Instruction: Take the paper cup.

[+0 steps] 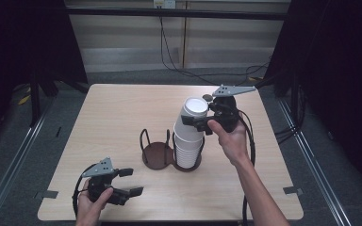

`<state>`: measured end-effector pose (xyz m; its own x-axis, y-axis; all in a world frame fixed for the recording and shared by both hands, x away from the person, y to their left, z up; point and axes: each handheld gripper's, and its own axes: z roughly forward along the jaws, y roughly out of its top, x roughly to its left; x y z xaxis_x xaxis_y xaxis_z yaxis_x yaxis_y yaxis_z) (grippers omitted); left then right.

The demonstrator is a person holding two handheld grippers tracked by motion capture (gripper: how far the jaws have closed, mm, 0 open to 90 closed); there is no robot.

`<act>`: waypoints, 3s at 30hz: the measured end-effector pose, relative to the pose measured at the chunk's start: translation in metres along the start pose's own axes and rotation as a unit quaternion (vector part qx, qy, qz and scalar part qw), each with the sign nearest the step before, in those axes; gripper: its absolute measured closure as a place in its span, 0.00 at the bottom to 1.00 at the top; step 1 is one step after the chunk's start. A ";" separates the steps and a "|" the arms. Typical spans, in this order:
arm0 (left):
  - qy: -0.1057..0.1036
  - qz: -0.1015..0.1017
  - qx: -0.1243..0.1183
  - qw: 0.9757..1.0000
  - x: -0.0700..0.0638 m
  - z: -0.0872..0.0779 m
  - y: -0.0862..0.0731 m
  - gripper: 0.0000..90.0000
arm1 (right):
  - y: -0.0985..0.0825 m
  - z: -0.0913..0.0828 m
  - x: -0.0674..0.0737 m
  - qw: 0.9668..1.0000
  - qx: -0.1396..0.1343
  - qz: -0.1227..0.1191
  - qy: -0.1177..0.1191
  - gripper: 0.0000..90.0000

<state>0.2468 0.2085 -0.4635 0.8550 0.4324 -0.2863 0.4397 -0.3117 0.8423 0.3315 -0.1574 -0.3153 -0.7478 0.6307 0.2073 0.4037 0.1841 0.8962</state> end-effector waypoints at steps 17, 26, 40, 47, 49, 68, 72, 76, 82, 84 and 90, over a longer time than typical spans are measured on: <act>-0.003 0.004 0.003 1.000 -0.001 0.001 0.000 0.18 | 0.006 -0.012 0.004 0.999 -0.046 0.015 0.001 0.24; -0.005 0.010 0.004 1.000 -0.002 0.001 0.000 0.18 | 0.012 -0.022 0.002 0.997 -0.077 0.027 0.009 0.24; 0.001 0.011 0.005 1.000 -0.002 0.001 0.000 0.18 | 0.014 -0.034 -0.002 0.993 -0.107 0.036 0.020 0.24; 0.002 0.012 0.004 1.000 -0.001 0.001 0.000 0.18 | 0.015 -0.046 -0.003 0.992 -0.119 0.043 0.023 0.24; 0.002 0.012 0.003 1.000 -0.001 0.000 0.000 0.18 | 0.016 -0.049 -0.002 0.992 -0.119 0.041 0.023 0.24; -0.003 0.020 -0.003 1.000 -0.003 0.001 0.001 0.18 | 0.005 -0.074 -0.010 0.992 -0.118 0.047 0.009 0.24; -0.003 0.020 -0.004 1.000 -0.003 0.001 0.001 0.18 | 0.001 -0.079 -0.009 0.994 -0.104 0.040 0.001 0.24; -0.004 0.017 -0.004 1.000 -0.003 0.002 0.001 0.18 | 0.000 -0.086 -0.008 0.994 -0.101 0.042 -0.008 0.24; -0.003 0.016 -0.008 1.000 -0.004 0.005 0.004 0.18 | -0.006 -0.096 -0.007 0.995 -0.094 0.040 -0.015 0.24; -0.005 0.016 -0.017 1.000 -0.005 0.005 0.006 0.18 | -0.008 -0.100 -0.008 0.994 -0.101 0.044 -0.008 0.24; -0.006 0.027 -0.020 0.999 -0.010 0.010 0.017 0.18 | -0.017 -0.101 -0.008 0.995 -0.085 0.043 -0.016 0.24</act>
<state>0.2483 0.1905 -0.4513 0.8810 0.4049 -0.2448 0.3813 -0.3013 0.8740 0.2774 -0.2422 -0.2927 -0.6967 0.6622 0.2758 0.3686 0.0007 0.9296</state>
